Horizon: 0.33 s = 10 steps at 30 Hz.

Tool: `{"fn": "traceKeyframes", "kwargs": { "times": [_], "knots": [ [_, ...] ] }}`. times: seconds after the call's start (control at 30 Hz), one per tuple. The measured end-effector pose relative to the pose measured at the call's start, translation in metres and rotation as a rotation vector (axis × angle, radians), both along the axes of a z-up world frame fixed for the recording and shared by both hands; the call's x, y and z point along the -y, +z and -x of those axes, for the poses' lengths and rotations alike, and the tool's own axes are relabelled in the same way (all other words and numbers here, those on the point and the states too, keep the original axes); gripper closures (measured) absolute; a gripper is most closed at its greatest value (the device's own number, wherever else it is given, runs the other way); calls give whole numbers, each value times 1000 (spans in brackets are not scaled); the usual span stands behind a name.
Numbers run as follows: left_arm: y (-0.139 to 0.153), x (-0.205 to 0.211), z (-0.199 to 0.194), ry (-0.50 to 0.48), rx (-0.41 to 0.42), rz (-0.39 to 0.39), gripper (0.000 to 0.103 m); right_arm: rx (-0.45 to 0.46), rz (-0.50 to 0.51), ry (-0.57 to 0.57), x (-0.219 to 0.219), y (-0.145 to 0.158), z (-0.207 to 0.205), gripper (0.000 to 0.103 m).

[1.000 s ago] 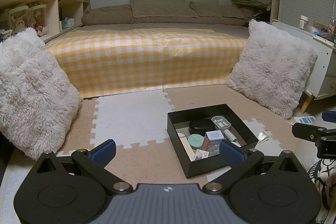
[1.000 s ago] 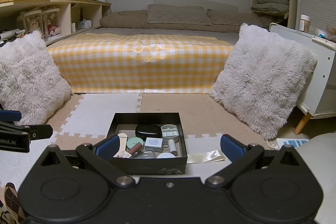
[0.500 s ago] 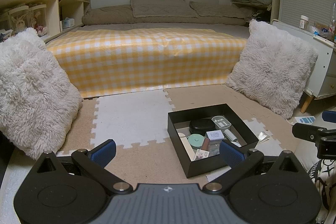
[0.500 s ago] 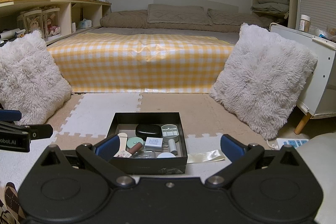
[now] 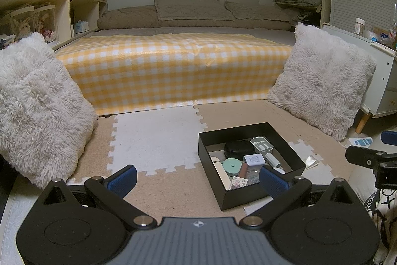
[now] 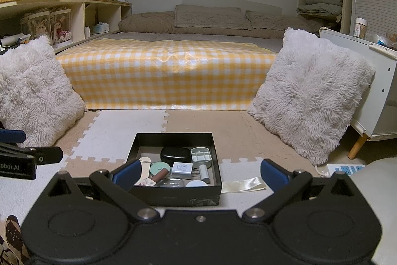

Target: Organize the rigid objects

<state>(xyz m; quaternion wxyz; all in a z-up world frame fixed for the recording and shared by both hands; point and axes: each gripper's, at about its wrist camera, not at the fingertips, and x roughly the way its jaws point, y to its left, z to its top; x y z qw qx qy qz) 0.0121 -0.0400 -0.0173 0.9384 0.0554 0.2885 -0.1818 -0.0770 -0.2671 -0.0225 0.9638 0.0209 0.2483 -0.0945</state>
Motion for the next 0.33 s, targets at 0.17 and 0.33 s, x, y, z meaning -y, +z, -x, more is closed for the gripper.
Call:
{"fn": "traceKeyframes", "kwargs": {
  "times": [0.17,0.33],
  "knots": [
    [0,0,0,-2,0,0,0,0,0,1,0,0,0,0],
    [-1,0,0,4,-3,-1,0,0,0,1,-1,0,0,0]
  ]
}}
